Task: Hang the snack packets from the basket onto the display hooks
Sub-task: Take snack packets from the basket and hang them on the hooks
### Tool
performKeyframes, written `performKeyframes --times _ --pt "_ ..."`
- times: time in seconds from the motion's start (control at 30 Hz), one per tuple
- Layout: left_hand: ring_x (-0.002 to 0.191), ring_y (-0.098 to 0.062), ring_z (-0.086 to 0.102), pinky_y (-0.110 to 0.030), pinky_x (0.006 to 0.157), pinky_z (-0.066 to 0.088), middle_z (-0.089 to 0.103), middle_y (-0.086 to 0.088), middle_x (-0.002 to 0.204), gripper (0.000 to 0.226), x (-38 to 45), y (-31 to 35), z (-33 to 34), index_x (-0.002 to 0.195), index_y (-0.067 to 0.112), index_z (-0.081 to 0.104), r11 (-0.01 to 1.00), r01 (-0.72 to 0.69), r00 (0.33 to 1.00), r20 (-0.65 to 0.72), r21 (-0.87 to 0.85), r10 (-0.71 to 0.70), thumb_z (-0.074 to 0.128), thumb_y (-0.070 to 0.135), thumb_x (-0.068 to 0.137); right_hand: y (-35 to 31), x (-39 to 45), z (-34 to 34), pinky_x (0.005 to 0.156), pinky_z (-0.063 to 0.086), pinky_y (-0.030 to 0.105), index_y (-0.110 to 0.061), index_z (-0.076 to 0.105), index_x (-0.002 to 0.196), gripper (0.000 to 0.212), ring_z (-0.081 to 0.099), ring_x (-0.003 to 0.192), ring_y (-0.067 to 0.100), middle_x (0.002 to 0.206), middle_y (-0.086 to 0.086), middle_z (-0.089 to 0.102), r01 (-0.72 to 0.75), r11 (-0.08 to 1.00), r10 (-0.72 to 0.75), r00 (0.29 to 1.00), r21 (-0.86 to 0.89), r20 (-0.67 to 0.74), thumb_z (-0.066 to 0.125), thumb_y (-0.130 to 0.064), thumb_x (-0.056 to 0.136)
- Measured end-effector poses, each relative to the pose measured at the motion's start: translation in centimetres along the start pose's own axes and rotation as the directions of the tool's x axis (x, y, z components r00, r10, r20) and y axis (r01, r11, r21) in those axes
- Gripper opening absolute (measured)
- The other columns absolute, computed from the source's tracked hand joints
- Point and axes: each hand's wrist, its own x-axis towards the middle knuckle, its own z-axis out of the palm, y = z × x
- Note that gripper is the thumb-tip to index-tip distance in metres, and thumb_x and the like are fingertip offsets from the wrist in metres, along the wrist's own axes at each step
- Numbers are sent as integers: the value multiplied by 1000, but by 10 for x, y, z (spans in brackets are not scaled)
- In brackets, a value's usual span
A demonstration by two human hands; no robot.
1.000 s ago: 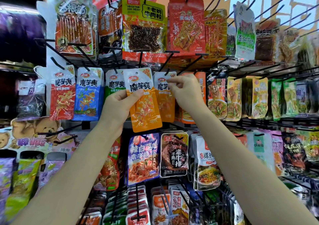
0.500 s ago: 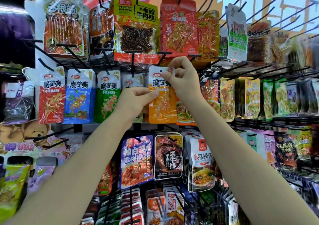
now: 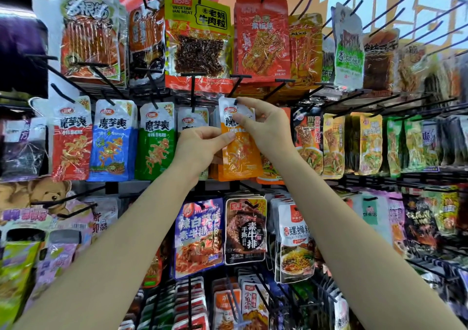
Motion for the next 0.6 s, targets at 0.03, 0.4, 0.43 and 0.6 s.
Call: performKeyframes --times 0.03,0.4,0.43,0.6 --pt "69 -19 72 -35 66 63 76 -2 75 8 0 -1 0 86 11 75 1000 4 1000 -6 6 -4 76 18 89 1 0 2 74 46 22 -19 71 126 38 54 77 -5 99 -10 68 -12 1000 12 1000 -8 9 77 -26 89" --pt "125 -29 52 -46 97 49 58 -9 132 55 -5 -7 -30 136 22 57 154 -344 801 204 926 562 69 48 89 7 -26 -4 92 37 46 -20 67 125 45 52 113 33 123 13 57 311 584 -373 923 -750 93 65 -48 90" --pt "138 -32 39 -52 109 40 46 -11 148 64 -2 -9 -34 146 26 47 61 -338 815 259 939 519 65 52 90 11 -29 -3 101 30 52 -25 62 132 52 47 125 37 133 13 55 329 501 -334 927 -801 172 63 -54 89" --pt "153 -33 12 -57 122 13 17 -7 167 70 14 -21 -37 158 39 21 -7 -307 907 295 952 300 47 61 97 20 -30 7 116 14 61 -35 30 155 72 21 150 39 157 10 36 329 432 -85 942 -840 325 50 -66 93"
